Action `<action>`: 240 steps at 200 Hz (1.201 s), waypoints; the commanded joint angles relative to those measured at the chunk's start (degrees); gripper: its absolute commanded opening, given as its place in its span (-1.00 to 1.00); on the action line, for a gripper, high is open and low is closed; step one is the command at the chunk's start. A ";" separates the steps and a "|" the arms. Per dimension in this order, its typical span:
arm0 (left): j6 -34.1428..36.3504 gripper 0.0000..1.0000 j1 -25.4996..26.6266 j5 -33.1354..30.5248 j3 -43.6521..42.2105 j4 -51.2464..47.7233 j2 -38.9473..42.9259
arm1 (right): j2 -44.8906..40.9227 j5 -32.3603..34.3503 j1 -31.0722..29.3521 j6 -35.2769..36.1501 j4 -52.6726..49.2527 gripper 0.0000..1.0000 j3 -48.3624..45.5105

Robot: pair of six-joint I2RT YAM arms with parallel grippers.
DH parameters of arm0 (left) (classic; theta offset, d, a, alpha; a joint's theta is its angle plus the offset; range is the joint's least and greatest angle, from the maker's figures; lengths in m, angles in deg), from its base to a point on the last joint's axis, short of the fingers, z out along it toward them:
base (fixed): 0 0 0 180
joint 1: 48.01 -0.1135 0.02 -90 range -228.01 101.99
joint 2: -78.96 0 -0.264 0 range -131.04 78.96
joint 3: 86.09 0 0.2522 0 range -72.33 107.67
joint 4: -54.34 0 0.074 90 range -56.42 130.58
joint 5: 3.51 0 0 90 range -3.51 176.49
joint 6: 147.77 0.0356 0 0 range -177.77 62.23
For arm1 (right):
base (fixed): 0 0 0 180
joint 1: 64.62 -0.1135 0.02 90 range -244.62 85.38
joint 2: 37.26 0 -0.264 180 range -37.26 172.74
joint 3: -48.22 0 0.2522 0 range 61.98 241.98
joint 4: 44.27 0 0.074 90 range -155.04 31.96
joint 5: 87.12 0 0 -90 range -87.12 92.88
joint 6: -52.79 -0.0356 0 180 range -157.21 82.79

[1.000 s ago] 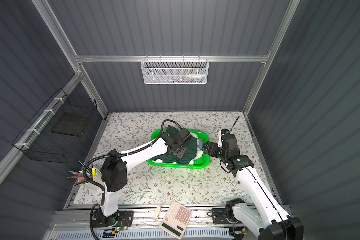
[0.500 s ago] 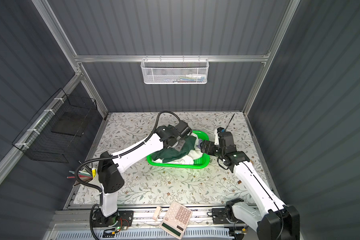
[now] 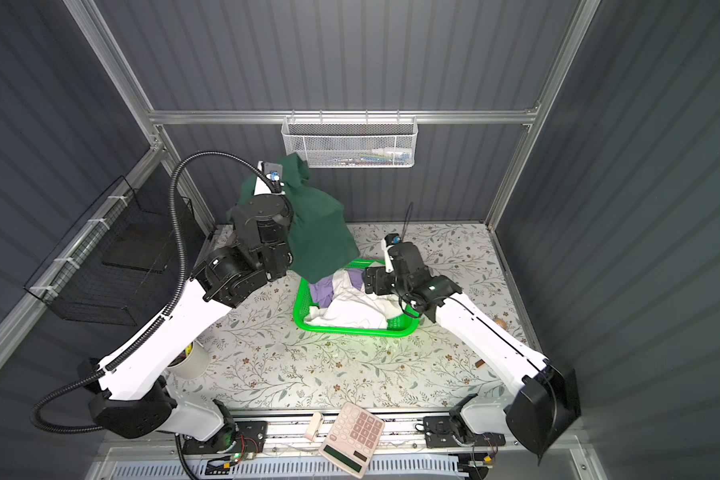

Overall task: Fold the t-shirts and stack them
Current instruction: 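Lift the green shirt with the left gripper while the right gripper nears the basket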

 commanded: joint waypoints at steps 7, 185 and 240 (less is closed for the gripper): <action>-4.76 -1.00 -4.39 -6.05 -4.66 -6.20 0.66 | 6.52 4.89 -5.60 -4.30 -2.11 0.73 6.29; -51.31 -1.00 -18.33 5.55 -33.85 -35.44 12.87 | 47.28 8.83 -20.53 -11.00 -12.56 0.18 43.67; -51.54 -1.00 -18.33 6.89 -36.19 -34.40 19.08 | 50.33 11.47 -20.43 -11.75 -11.23 -0.11 43.69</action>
